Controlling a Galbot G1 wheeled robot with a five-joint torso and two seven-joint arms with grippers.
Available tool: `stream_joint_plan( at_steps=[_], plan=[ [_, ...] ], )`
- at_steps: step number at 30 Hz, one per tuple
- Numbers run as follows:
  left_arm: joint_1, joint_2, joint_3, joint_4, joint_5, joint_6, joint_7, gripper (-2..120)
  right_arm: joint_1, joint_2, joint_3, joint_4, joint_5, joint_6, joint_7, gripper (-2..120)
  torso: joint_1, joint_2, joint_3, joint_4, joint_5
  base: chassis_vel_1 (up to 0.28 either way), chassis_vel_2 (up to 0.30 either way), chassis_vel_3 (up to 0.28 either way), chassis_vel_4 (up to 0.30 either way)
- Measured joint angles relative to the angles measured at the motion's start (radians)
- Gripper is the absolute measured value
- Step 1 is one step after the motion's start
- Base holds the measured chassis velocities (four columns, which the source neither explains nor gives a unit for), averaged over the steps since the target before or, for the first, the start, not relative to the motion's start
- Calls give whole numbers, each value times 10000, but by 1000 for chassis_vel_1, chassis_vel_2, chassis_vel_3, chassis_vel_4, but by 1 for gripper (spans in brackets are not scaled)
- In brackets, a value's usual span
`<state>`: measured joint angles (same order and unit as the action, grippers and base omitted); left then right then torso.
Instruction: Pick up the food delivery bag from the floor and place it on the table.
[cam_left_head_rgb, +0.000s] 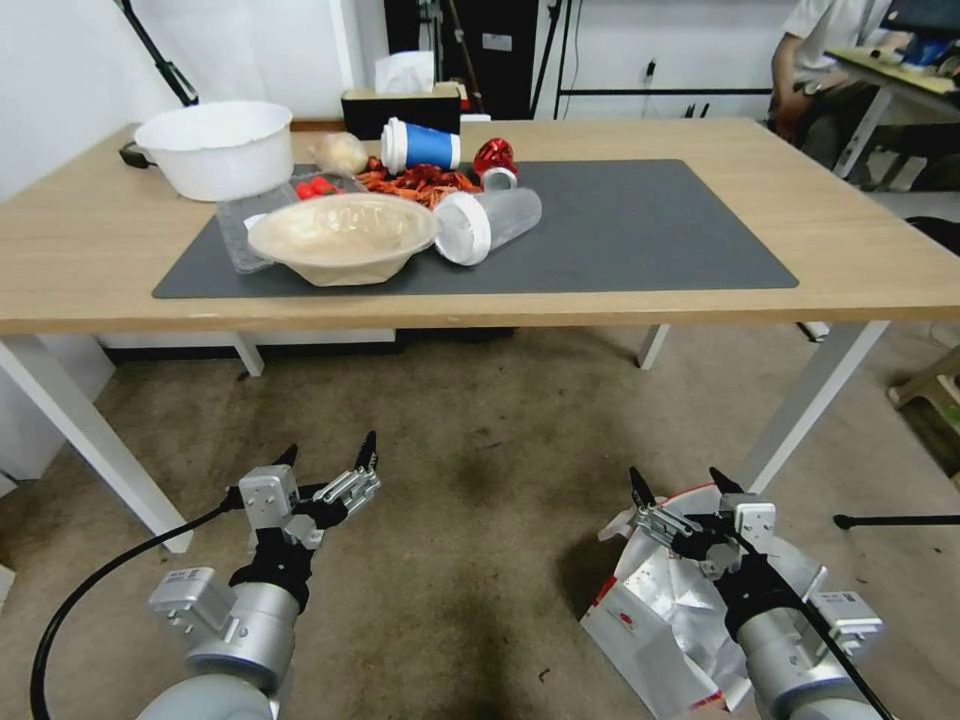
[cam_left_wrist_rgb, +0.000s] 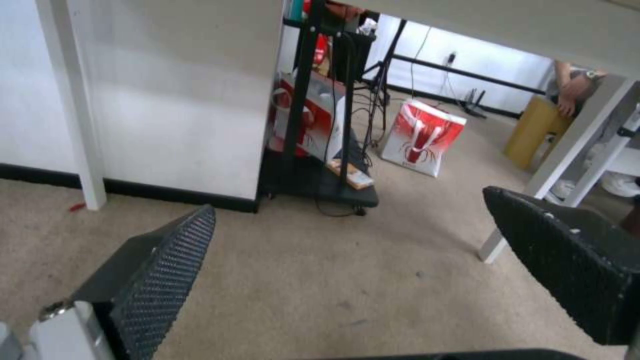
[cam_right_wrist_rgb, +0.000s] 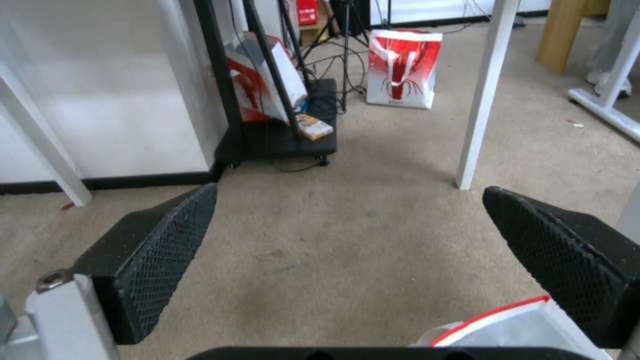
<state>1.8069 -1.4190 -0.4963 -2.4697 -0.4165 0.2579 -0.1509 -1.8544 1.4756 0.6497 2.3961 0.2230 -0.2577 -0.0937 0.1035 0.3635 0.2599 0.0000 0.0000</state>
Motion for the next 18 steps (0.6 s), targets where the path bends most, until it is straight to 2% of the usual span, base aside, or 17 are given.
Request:
stream_joint_plan(
  at_steps=[18],
  plan=[
    [12, -11, -1, 24, -73, 2, -17, 100, 61, -17, 2, -31, -2, 4, -34, 100, -206, -668, -465, 0, -1, 0, 0, 0, 0]
  ],
)
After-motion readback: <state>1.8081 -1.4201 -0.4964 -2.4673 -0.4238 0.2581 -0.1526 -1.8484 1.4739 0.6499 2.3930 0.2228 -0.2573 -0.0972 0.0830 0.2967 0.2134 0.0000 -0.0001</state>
